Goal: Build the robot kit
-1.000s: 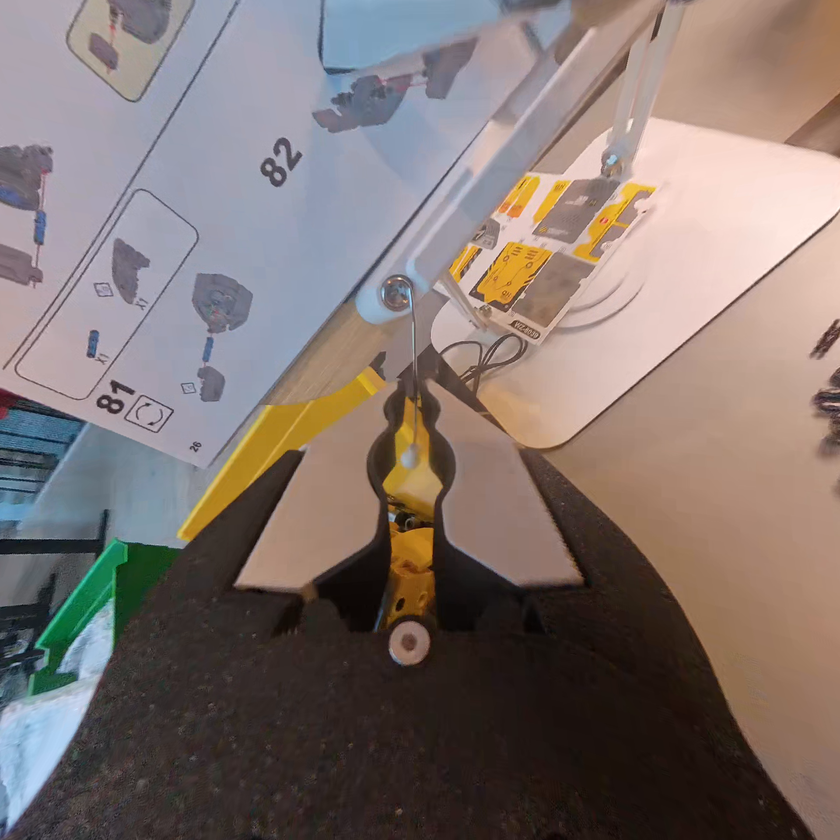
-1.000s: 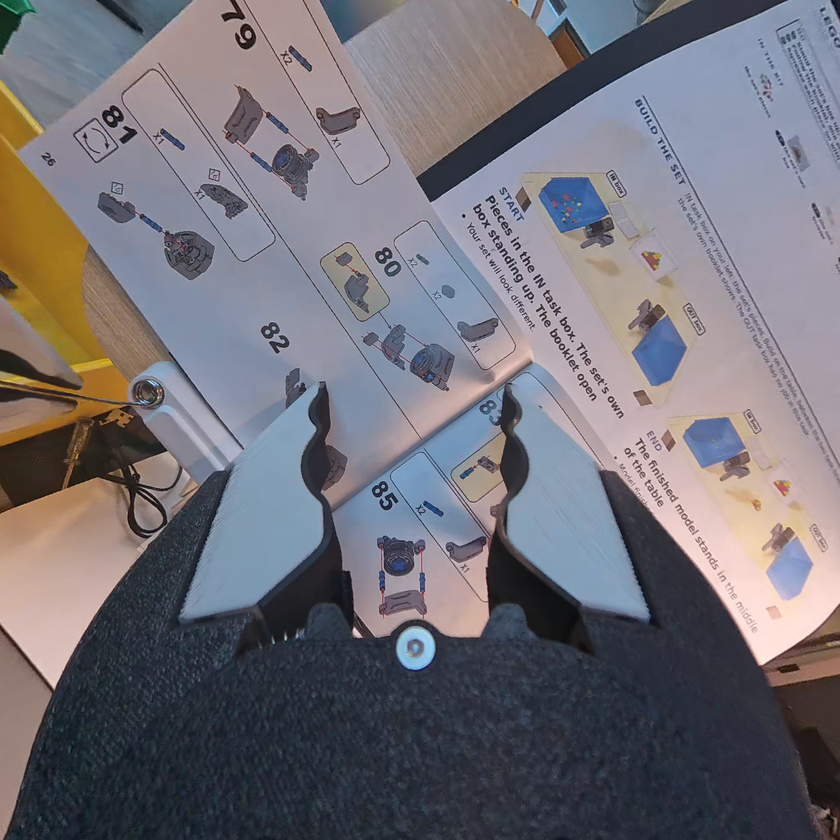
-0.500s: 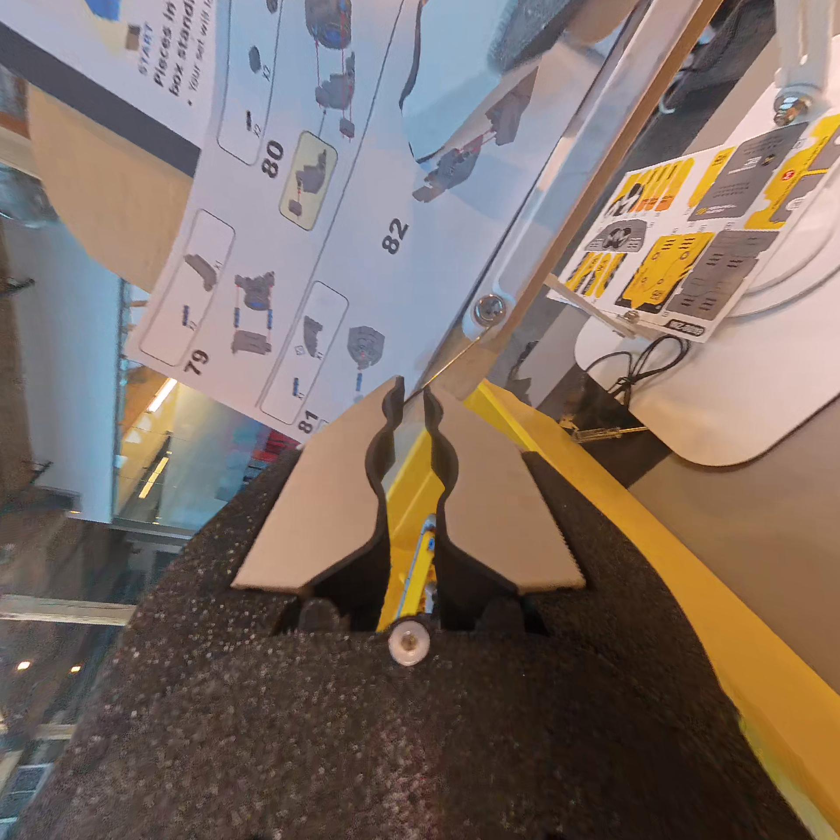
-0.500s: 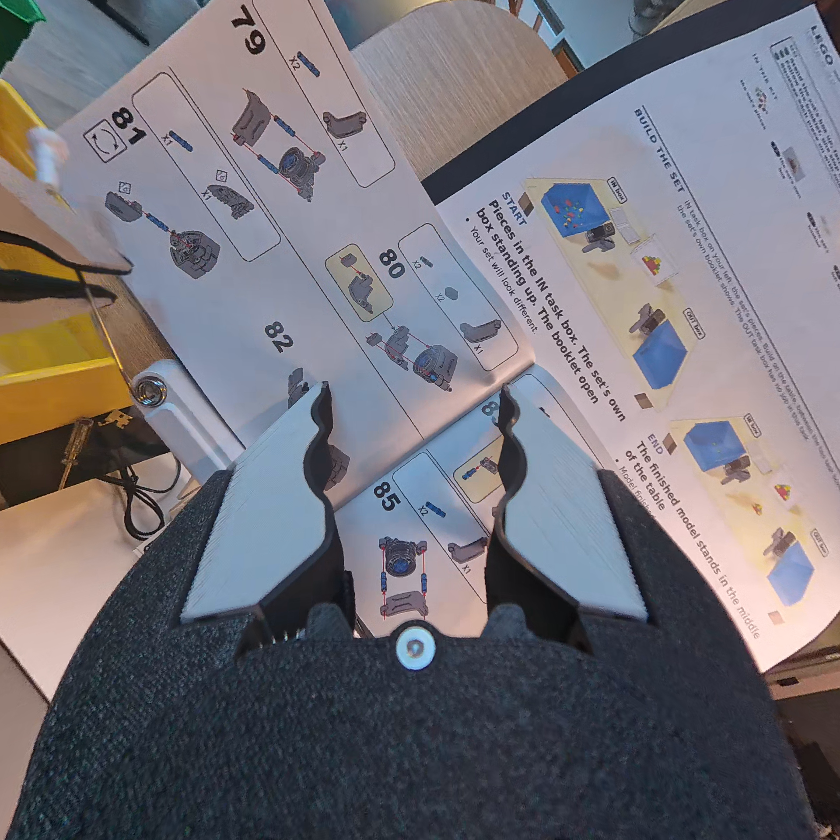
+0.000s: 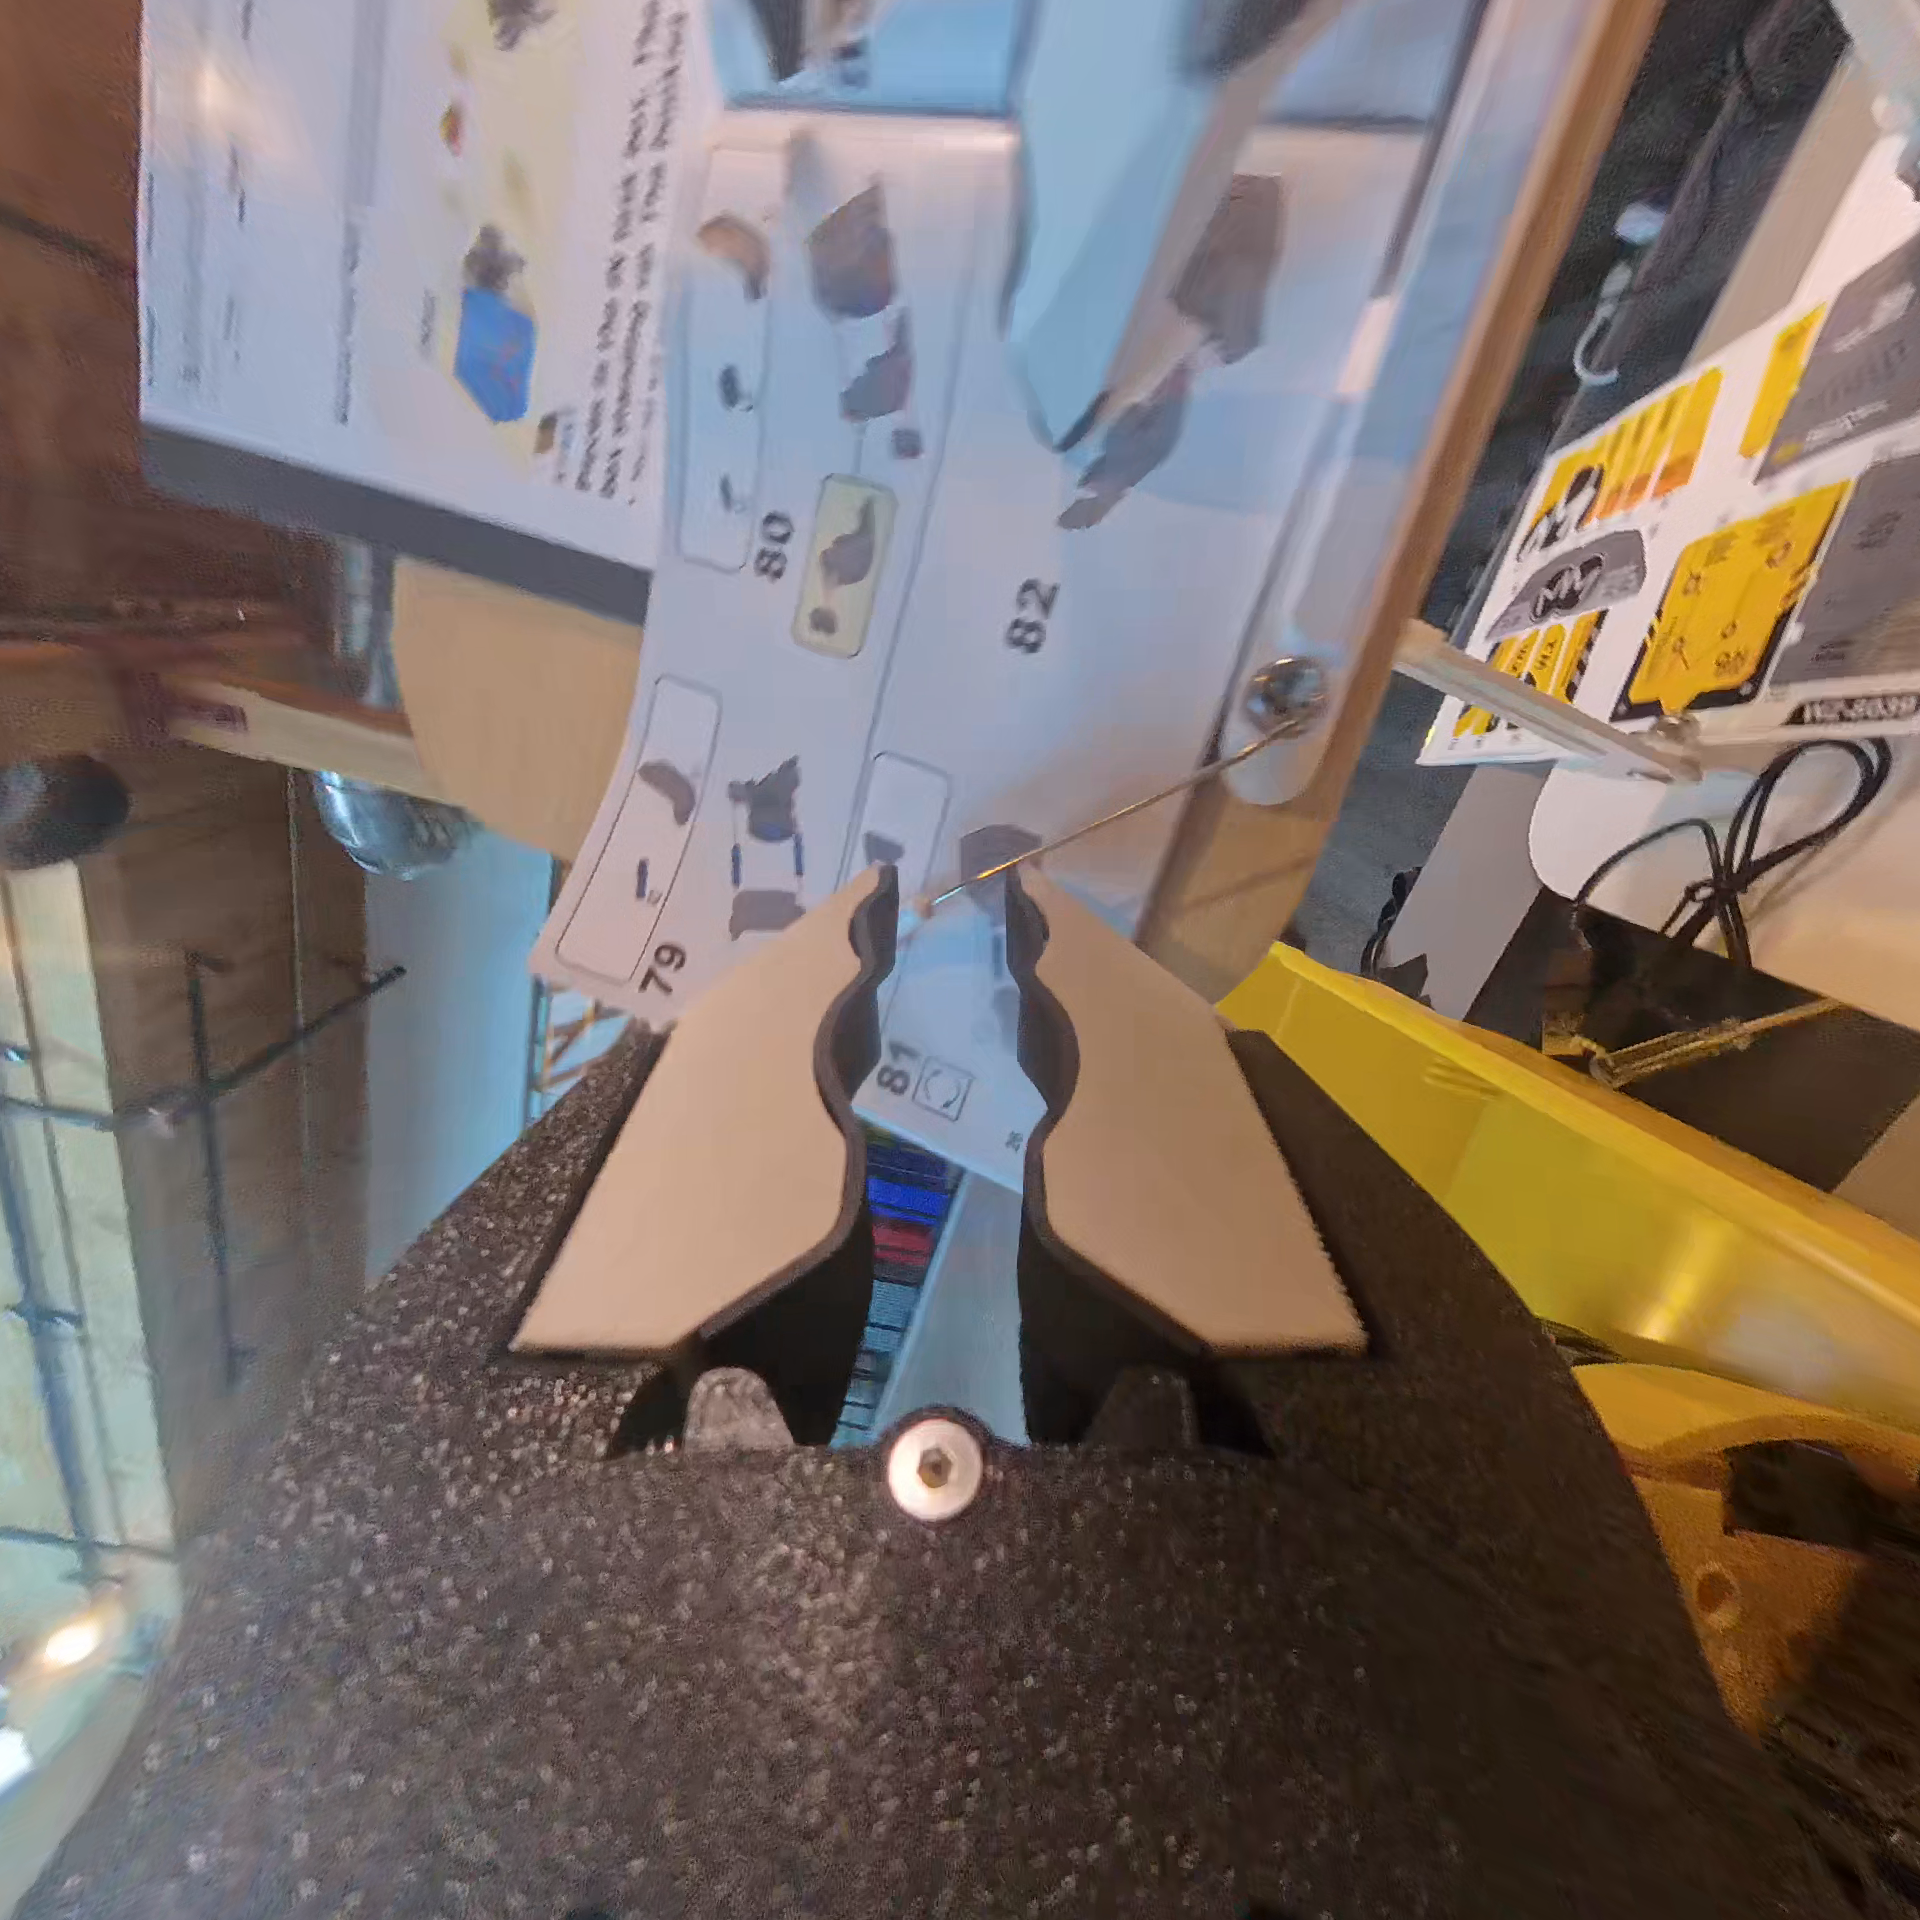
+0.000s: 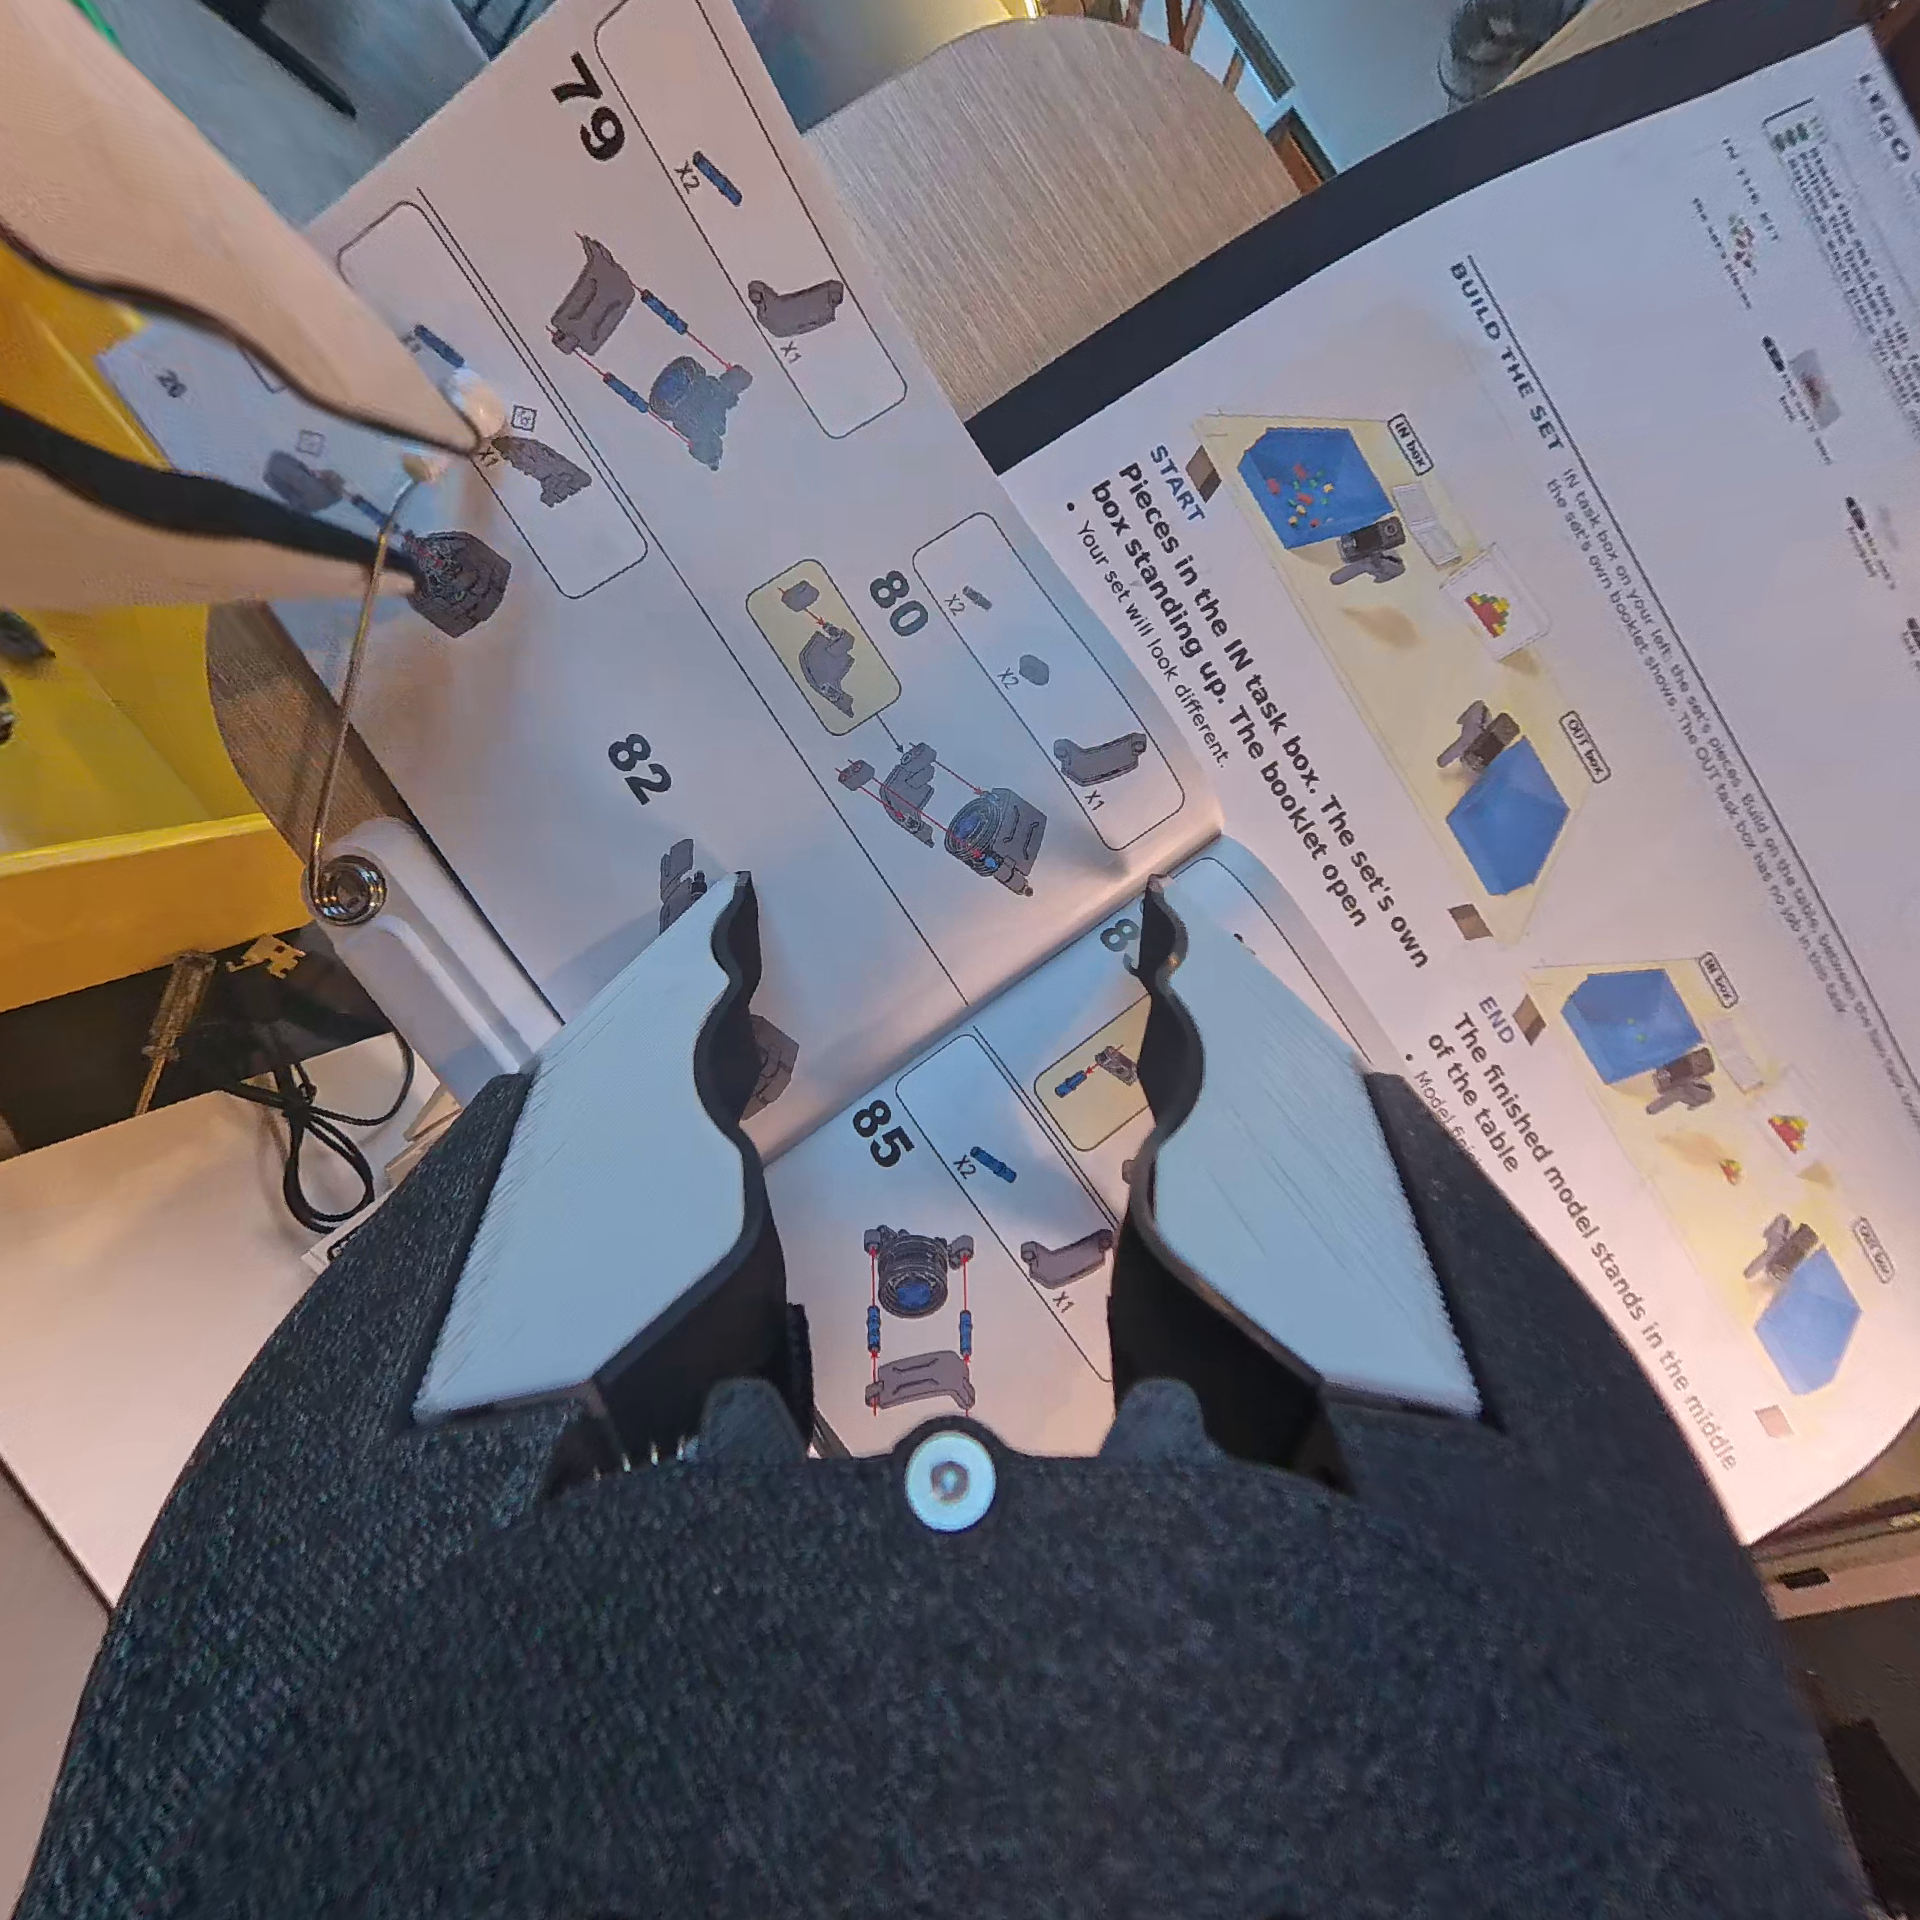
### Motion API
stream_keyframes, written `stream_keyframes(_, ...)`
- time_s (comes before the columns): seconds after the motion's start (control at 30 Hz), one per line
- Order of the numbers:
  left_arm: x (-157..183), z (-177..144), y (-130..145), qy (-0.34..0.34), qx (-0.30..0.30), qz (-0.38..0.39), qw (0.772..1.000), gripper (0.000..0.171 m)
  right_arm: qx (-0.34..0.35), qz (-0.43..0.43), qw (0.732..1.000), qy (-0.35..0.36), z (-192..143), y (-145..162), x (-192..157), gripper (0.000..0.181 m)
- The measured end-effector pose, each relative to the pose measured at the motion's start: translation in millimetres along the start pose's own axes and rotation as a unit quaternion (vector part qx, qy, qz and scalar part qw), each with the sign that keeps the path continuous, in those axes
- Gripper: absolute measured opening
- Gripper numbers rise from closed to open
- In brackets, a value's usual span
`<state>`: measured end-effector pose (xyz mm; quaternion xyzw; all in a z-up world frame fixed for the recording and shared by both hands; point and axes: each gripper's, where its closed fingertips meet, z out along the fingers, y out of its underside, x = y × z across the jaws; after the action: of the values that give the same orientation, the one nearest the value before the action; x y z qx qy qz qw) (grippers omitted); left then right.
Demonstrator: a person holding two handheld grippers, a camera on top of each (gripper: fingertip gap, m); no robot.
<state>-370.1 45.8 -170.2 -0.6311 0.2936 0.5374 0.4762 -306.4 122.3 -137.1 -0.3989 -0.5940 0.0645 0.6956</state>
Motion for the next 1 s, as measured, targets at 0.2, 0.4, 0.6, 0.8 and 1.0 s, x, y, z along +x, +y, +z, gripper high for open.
stream_keyframes(0.2,-3,-7,23,0.093,-0.033,-0.342,0.935,0.024,0.001,-0.002,1.0,0.001,0,0,0,0.073)
stream_keyframes(0.4,5,-16,-4,0.229,0.002,-0.669,0.707,0.037,-0.004,-0.002,1.0,-0.002,0,0,0,0.073)
stream_keyframes(0.6,4,1,-16,0.212,0.0,-0.678,0.704,0.006,-0.006,-0.001,1.0,-0.005,0,0,-1,0.072)
stream_keyframes(0.8,13,12,-74,0.224,0.016,-0.539,0.812,0.0,-0.004,-0.004,1.0,-0.007,-1,0,-2,0.071)
stream_keyframes(1.0,19,16,-79,0.239,0.046,-0.585,0.774,0.002,-0.014,-0.029,0.999,-0.016,-9,10,0,0.08)
